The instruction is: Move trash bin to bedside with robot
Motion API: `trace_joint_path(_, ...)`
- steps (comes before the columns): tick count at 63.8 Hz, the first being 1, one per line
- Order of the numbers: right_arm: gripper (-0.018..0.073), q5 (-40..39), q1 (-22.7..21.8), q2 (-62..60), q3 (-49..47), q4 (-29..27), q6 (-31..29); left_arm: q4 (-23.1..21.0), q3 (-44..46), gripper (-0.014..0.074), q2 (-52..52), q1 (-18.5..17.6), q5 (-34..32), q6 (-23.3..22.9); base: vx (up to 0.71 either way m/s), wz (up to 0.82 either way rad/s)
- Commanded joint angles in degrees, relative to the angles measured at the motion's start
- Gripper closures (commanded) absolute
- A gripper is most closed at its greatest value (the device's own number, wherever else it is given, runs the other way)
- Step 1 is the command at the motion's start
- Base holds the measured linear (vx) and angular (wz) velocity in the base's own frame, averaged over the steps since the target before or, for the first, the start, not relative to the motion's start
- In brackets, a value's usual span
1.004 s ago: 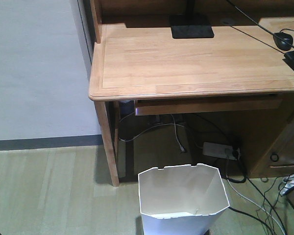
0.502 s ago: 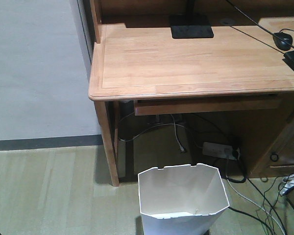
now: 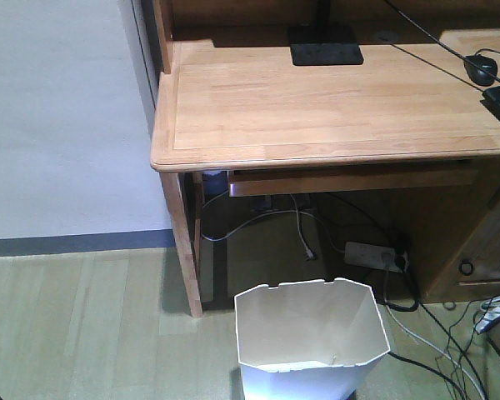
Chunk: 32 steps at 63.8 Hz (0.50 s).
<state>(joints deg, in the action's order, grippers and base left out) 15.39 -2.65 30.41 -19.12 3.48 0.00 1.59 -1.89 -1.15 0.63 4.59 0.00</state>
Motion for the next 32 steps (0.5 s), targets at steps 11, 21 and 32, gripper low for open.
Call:
trace_joint_path(11,0.0043,-4.4,-0.3,0.4,-2.0,0.2,1.5,-0.5,-0.7,0.0603,-0.4,-0.4,-4.2,-0.8,0.0,0.0)
trace_joint_path(21,0.0037,-5.9,-0.3,1.9,-2.4,-0.8,1.3,-0.5,-0.7,0.0603,-0.4,-0.4,-4.2,-0.8,0.0,0.0)
trace_joint_path(32,0.0037,-3.7,-0.3,9.7,-6.6,-1.6,1.1,-0.5,-0.7,0.0603,-0.4,-0.4,-4.2,-0.8,0.0,0.0)
